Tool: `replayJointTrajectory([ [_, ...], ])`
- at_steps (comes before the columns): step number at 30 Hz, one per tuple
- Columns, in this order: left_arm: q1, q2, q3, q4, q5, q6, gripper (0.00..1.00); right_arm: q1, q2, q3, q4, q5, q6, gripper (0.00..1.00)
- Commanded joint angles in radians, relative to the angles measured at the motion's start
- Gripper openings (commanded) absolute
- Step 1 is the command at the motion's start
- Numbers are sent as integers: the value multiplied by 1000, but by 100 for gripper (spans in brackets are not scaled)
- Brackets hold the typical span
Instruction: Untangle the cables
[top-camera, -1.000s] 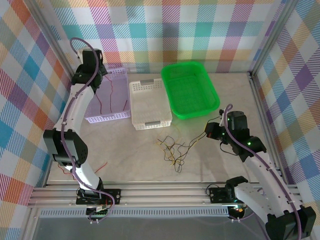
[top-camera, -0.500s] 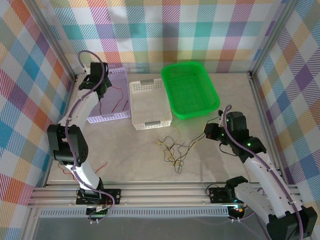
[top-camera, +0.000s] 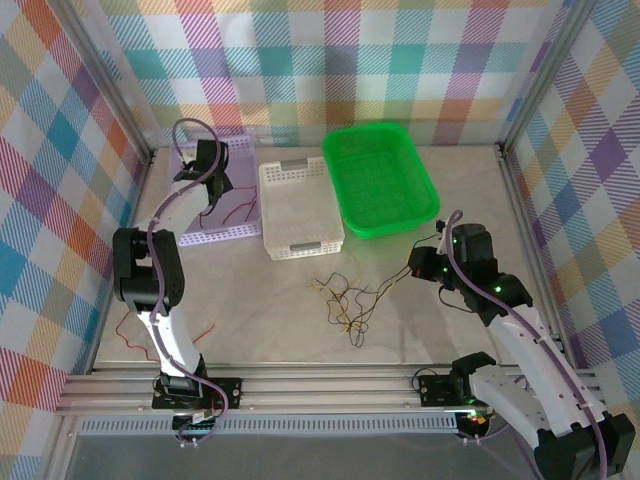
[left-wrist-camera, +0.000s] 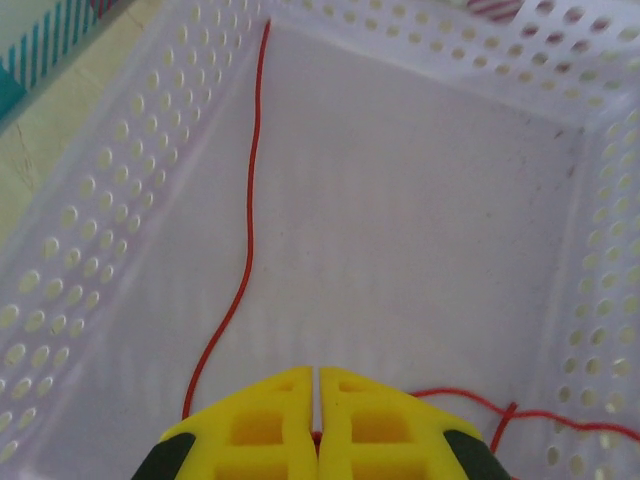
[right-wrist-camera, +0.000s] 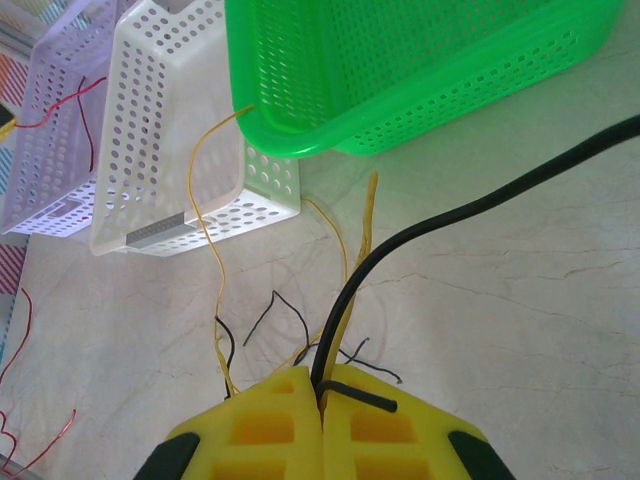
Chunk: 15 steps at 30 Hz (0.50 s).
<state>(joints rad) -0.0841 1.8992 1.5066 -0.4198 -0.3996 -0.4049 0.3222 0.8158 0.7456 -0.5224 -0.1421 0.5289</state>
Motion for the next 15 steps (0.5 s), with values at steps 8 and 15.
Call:
replayJointTrajectory([
  [8, 29, 75, 35, -102, 48, -49, 15, 13, -21, 5, -26, 4, -26, 0],
  [15, 50, 70, 76, -140, 74, -44, 44, 18, -27, -1, -26, 6, -21, 0],
])
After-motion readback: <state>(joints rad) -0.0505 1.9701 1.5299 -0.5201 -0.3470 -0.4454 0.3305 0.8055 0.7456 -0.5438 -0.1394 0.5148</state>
